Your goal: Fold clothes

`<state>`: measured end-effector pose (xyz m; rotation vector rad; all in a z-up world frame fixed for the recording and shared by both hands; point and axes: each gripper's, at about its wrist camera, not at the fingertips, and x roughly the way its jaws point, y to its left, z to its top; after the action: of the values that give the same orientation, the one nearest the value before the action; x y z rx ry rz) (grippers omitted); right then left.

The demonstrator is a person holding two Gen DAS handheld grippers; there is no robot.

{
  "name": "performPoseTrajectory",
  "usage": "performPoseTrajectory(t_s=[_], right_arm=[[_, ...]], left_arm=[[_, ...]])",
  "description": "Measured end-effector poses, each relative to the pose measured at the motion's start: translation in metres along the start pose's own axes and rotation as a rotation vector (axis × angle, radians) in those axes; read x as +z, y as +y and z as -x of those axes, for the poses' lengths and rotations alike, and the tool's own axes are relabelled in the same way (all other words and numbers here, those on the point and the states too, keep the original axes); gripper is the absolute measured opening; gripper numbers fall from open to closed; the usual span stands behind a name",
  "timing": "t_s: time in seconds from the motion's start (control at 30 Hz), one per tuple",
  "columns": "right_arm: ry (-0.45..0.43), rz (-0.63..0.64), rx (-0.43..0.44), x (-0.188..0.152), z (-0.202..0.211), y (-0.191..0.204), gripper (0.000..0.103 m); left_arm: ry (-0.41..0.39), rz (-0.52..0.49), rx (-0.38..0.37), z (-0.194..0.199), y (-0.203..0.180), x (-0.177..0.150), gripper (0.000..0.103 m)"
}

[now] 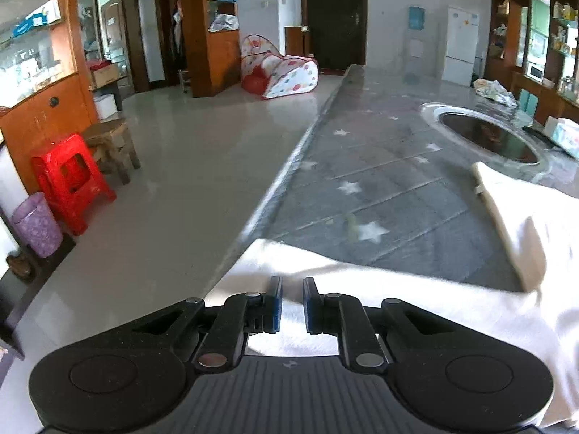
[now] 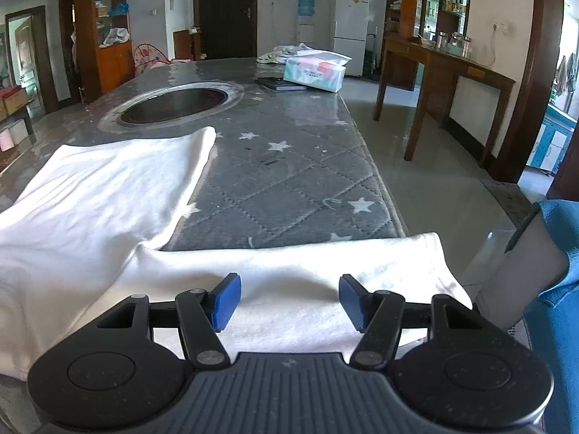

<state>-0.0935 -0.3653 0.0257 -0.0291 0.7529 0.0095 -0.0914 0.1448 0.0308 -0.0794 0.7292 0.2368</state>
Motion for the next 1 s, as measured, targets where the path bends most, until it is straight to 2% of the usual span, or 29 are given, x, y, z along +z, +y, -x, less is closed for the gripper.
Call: performPoseTrajectory(t_s=[0.07, 0.27, 0.43, 0.57, 0.67, 0.8, 0.93, 1.0], right_arm=[[-0.002, 0.001, 0.004, 0.001, 0.000, 0.001, 0.061], [-0.007, -0.001, 0.010, 0.002, -0.001, 0.001, 0.062], [-0.006, -0.010, 0.019, 0.000, -0.001, 0.002, 0.062], [-0.003, -0.007, 0.024, -0.001, -0.002, 0.003, 0.063], [-0.003, -0.007, 0.025, -0.001, -0.002, 0.003, 0.064], [-0.001, -0.006, 0.023, -0.001, -0.003, 0.002, 0.066], [0.001, -0.009, 0.019, 0.000, -0.004, 0.000, 0.067], [0.001, -0.010, 0.017, 0.000, -0.005, -0.001, 0.067]], left_arm=[[-0.010, -0.003, -0.042, 0.006, -0.010, 0.003, 0.014], [-0.019, -0.043, -0.262, 0.019, -0.065, 0.017, 0.013], [0.017, -0.122, -0.346, 0.000, -0.115, 0.019, 0.013], [0.049, -0.157, -0.365, -0.013, -0.133, 0.016, 0.013], [0.064, -0.204, -0.336, -0.021, -0.140, 0.012, 0.012], [0.021, -0.267, -0.264, -0.025, -0.142, 0.007, 0.014], [0.017, -0.265, -0.245, -0.027, -0.138, 0.007, 0.016], [0.033, -0.238, -0.259, -0.028, -0.135, 0.009, 0.016]])
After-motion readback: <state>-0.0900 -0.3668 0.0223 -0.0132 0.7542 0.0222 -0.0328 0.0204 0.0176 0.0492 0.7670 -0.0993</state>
